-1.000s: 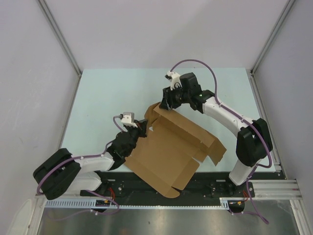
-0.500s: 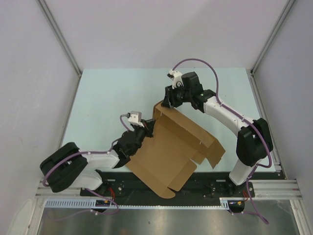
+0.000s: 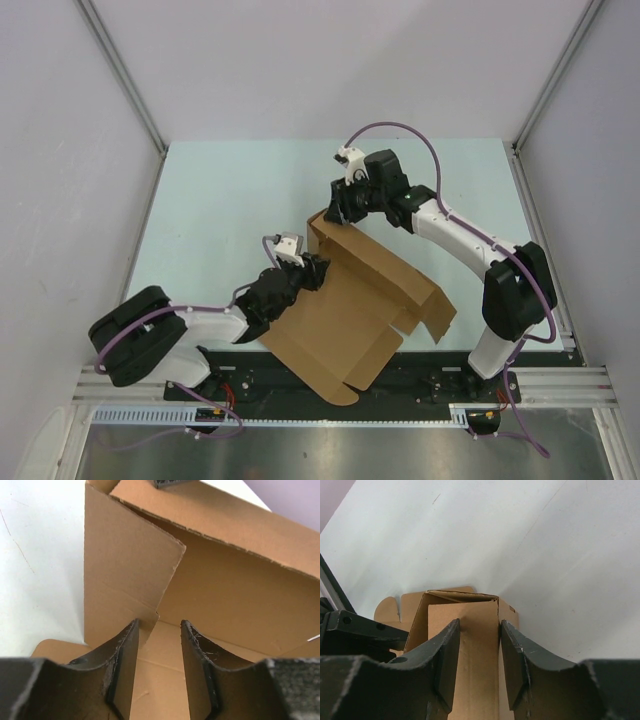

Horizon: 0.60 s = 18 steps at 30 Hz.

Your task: Fold the paper box

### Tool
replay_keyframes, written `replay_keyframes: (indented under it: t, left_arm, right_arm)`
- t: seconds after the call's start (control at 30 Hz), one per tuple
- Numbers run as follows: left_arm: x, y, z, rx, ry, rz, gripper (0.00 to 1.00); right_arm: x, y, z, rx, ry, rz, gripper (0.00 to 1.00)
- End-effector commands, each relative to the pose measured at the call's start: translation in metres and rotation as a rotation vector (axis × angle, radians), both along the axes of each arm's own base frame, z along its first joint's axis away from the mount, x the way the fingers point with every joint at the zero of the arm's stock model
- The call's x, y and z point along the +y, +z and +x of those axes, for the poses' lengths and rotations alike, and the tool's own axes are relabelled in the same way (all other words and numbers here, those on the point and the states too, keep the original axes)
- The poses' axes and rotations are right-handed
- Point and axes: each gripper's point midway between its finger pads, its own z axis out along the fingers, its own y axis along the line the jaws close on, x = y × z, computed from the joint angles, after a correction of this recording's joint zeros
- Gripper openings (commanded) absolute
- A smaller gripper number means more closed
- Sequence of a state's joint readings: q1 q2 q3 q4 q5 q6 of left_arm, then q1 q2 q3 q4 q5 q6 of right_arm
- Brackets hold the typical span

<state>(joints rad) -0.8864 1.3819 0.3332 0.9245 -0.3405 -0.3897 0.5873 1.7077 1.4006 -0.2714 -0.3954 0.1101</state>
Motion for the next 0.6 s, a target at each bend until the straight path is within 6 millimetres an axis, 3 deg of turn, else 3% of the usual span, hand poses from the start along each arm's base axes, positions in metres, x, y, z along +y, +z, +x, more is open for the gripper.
replay_keyframes:
  t: [0.0, 0.1, 0.33, 0.43, 0.47, 0.53, 0.57]
  left_arm:
    - [-0.004, 0.021, 0.000, -0.051, -0.018, 0.000, 0.45]
    - [0.000, 0.024, -0.001, -0.063, -0.023, 0.035, 0.48]
    - [0.022, 0.056, -0.013, -0.104, -0.006, 0.052, 0.62]
    - [0.032, 0.061, -0.020, -0.111, -0.005, 0.070, 0.67]
    - [0.036, 0.074, -0.023, -0.136, -0.004, 0.048, 0.67]
    - [0.043, 0.079, -0.028, -0.146, -0.001, 0.046, 0.68]
    - [0.049, 0.094, -0.031, -0.180, 0.005, 0.015, 0.69]
  right_arm:
    - [-0.012, -0.031, -0.005, 0.045, -0.017, -0.096, 0.41]
    - [-0.013, -0.031, -0.005, 0.045, -0.021, -0.098, 0.41]
    - [-0.014, -0.030, -0.005, 0.041, -0.021, -0.102, 0.41]
    - [-0.014, -0.029, -0.005, 0.040, -0.020, -0.098, 0.41]
    - [-0.014, -0.030, -0.004, 0.041, -0.023, -0.098, 0.41]
    - [-0.012, -0.030, -0.005, 0.042, -0.018, -0.096, 0.41]
    - [-0.012, -0.031, -0.005, 0.044, -0.019, -0.097, 0.41]
